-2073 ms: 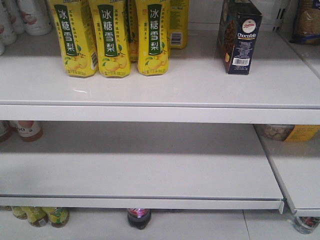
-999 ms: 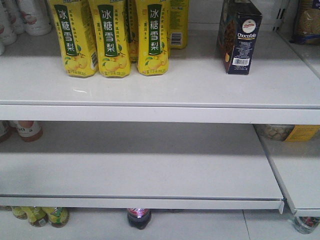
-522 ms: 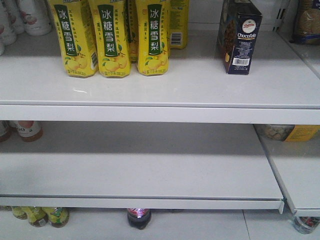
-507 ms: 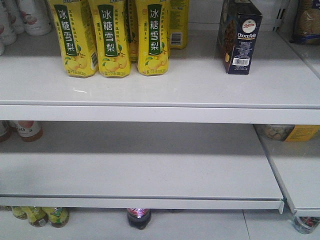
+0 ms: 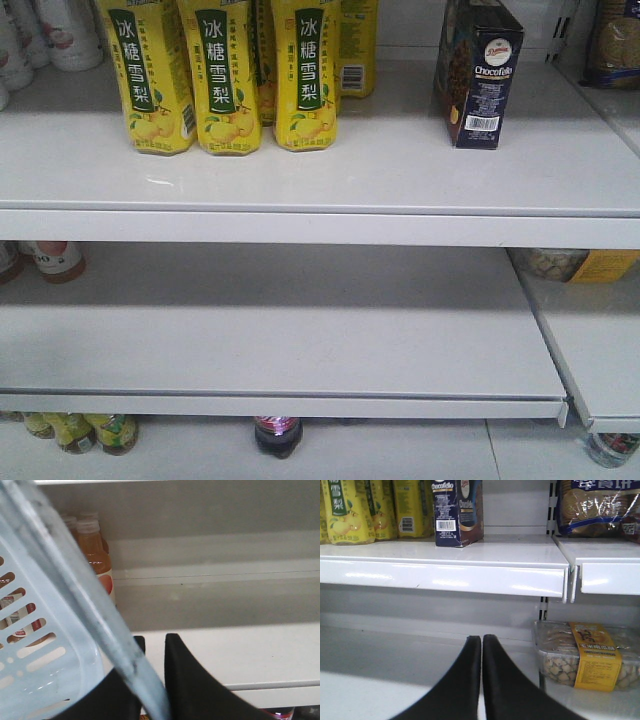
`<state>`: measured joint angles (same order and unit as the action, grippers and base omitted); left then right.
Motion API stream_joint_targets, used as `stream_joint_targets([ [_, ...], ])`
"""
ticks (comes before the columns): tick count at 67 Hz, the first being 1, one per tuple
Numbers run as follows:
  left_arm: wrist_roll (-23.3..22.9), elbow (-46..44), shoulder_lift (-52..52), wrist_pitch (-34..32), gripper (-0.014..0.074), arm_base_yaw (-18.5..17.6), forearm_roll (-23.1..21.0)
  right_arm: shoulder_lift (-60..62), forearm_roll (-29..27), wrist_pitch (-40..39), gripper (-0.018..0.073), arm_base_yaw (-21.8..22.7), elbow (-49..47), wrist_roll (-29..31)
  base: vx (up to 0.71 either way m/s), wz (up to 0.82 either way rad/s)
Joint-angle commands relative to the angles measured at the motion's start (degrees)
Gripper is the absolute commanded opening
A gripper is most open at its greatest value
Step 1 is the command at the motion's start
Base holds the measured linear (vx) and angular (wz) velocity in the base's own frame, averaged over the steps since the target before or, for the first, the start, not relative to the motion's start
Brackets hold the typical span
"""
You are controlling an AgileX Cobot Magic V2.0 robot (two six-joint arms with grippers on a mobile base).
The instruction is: Left arm holds basket, right arm returns cookies
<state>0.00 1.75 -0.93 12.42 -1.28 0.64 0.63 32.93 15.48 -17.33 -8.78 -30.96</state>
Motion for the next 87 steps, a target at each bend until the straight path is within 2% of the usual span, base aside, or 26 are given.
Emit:
stream_joint_targets([
  [1, 0.73, -1.43, -0.49, -6.03, -0.0006, -0.11, 0.89, 0.39, -13.75, -9.57, -0.0008, 5.84, -0.25, 15.45, 0.0, 0.0],
  [8, 0.73, -1.43, -0.49, -6.03, -0.0006, -0.11, 0.89, 0.39, -28.0, -13.08, -0.0008, 12.09, 1.03, 28.74, 0.0, 0.0],
  [12, 0.73, -1.43, -0.49, -6.03, -0.0006, -0.11, 0.89, 0.39, -34.23, -14.2, -0.0008, 14.89, 1.86, 34.86, 0.0, 0.0],
  [15, 0.73, -1.43, -0.49, -6.03, -0.0006, -0.11, 0.89, 0.39, -37.58, -14.79, -0.0008, 16.82, 2.54, 38.76, 0.0, 0.0],
  [18, 0.73, -1.43, -0.49, -6.03, -0.0006, -0.11, 0.89, 0.39, -39.07, -14.83, -0.0008, 18.45, 3.14, 39.91, 0.0, 0.0],
  [24, 0.73, -1.43, -0.49, -6.03, -0.0006, -0.11, 0.89, 0.39, -38.74, -14.39, -0.0008, 20.37, 3.99, 38.84, 0.0, 0.0],
  [49, 0.73, -1.43, -0.49, -6.03, -0.0006, -0.11, 0.89, 0.39, -37.65, -16.17, -0.0008, 20.28, 10.62, 33.63, 0.0, 0.0],
  [55, 0.73, -1.43, -0.49, -6.03, -0.0006, -0.11, 0.89, 0.39, -37.28, -14.63, -0.0008, 20.28, 10.56, 32.34, 0.0, 0.0],
  [87, 0.73, -1.43, -0.49, -6.03, -0.0006, -0.11, 0.89, 0.39, -37.33, -14.45, -0.0008, 20.28, 10.56, 32.26, 0.0, 0.0],
])
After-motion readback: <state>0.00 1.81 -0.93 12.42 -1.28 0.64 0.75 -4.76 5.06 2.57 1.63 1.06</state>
